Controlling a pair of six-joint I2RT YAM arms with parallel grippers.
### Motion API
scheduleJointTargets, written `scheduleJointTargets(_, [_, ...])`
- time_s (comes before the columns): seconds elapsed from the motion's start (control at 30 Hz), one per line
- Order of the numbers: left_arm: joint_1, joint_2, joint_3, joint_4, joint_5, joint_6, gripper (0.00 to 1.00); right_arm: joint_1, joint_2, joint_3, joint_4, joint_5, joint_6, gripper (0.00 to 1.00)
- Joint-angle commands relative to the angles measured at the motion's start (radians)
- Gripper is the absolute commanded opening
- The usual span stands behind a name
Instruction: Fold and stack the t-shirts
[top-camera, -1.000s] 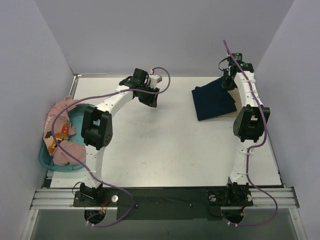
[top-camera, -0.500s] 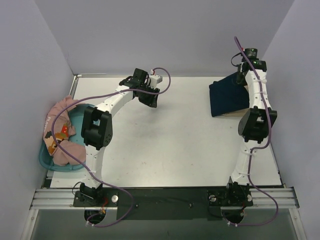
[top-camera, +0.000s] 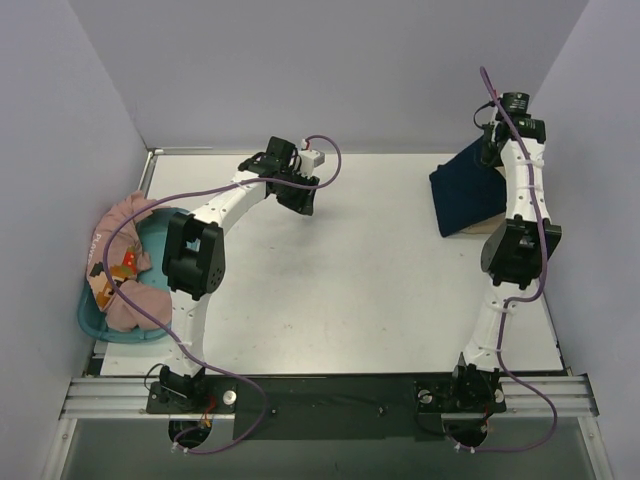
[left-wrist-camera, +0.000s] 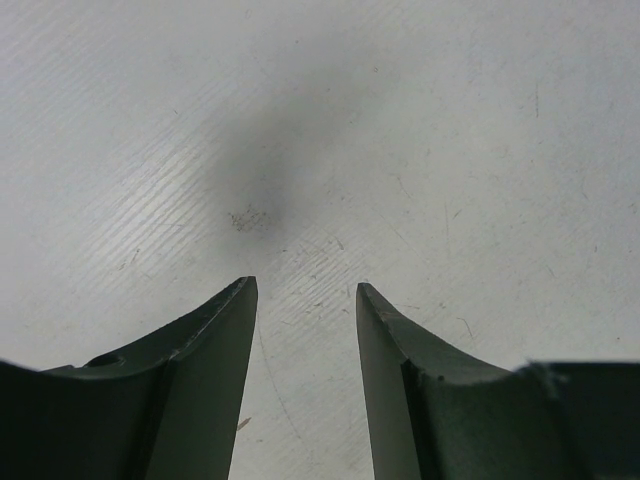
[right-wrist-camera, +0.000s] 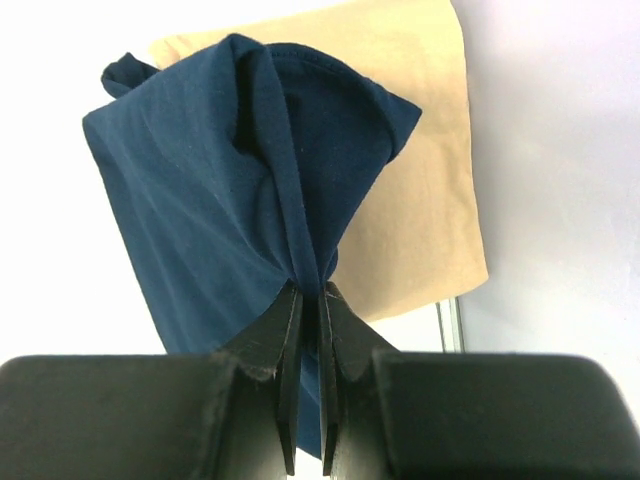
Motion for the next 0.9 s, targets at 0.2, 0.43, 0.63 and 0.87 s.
scheduleJointTargets(0.2, [0.005, -0.031, -0.007, 0.01, -0.017, 0.024, 0.54, 0.009, -0.155, 0.083, 0.002, -0.009, 0.003, 0.0])
scheduleJointTargets(0.43, [0.005, -0.027, -0.003, 0.012, -0.022, 0.021, 0.54, 0.005, -0.164, 0.061, 0.007, -0.015, -0.009, 0.0])
scheduleJointTargets(0.63, [0.005, -0.036, -0.013, 0.009, -0.032, 0.036, 0.54, -0.021, -0.11, 0.044, 0.036, -0.066, -0.065, 0.0])
scheduleJointTargets(0.87, [0.005, -0.05, -0.01, -0.019, -0.057, 0.065, 0.54, -0.086, -0.011, 0.021, 0.079, 0.031, -0.202, 0.0])
